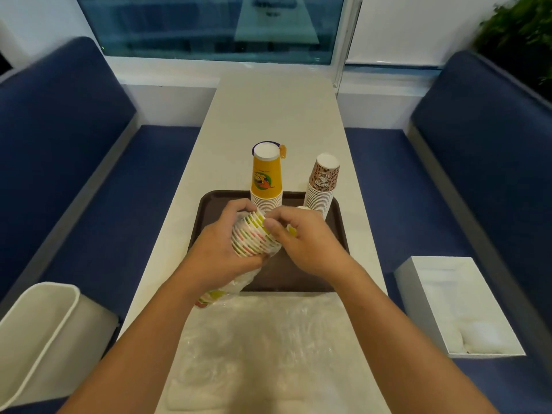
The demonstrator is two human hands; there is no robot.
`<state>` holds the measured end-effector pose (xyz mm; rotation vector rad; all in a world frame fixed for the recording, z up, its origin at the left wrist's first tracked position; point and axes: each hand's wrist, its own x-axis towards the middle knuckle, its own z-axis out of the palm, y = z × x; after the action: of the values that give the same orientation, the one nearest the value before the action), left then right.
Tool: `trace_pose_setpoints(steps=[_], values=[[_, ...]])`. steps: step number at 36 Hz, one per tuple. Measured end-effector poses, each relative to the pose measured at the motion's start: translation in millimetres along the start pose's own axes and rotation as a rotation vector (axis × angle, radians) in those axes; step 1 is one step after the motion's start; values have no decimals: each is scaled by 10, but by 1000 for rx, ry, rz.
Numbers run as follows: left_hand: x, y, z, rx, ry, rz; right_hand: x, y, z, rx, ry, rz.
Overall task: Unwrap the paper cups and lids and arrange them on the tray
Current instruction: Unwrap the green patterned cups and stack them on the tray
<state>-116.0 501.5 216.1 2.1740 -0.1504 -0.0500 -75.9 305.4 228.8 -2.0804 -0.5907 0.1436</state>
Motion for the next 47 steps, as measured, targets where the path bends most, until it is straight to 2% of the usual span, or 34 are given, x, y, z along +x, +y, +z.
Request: trace_pose_setpoints(steps=[6, 8, 11, 15, 17, 20, 22, 26, 29, 32, 38, 44, 47], values=[[-33, -21, -48, 12, 12, 2, -7, 20, -40, 28, 301, 76], [-45, -26, -65, 14, 12, 3, -10, 12, -77, -9, 276, 71], [-40, -18, -61, 8, 7, 16, -29, -21, -112, -101, 118, -37], [-32, 8, -51, -2, 7, 33, 34, 34, -145, -573, -95, -230], [-32, 4, -36, 3, 0, 39, 98, 87, -177, -713, -69, -276], [-24, -18, -33, -16, 8, 34, 156, 260, -244, -753, 148, -327], [-14, -35, -38, -31, 13, -3, 129, 402, -235, -681, 306, -268], [45, -131, 2, -36, 28, -122, 57, 647, -6, -171, 518, 154], [82, -221, 52, -26, 38, -161, 48, 927, 241, 14, 532, 402], [120, -256, 92, -3, 29, -189, 67, 1178, 439, 93, 504, 540], [182, -251, 141, 3, -16, -211, 171, 1366, 544, -26, 429, 652], [210, -242, 162, 12, -28, -226, 185, 1386, 538, -81, 365, 687], [204, -215, 158, 23, -25, -224, 148, 1289, 516, -132, 483, 605]])
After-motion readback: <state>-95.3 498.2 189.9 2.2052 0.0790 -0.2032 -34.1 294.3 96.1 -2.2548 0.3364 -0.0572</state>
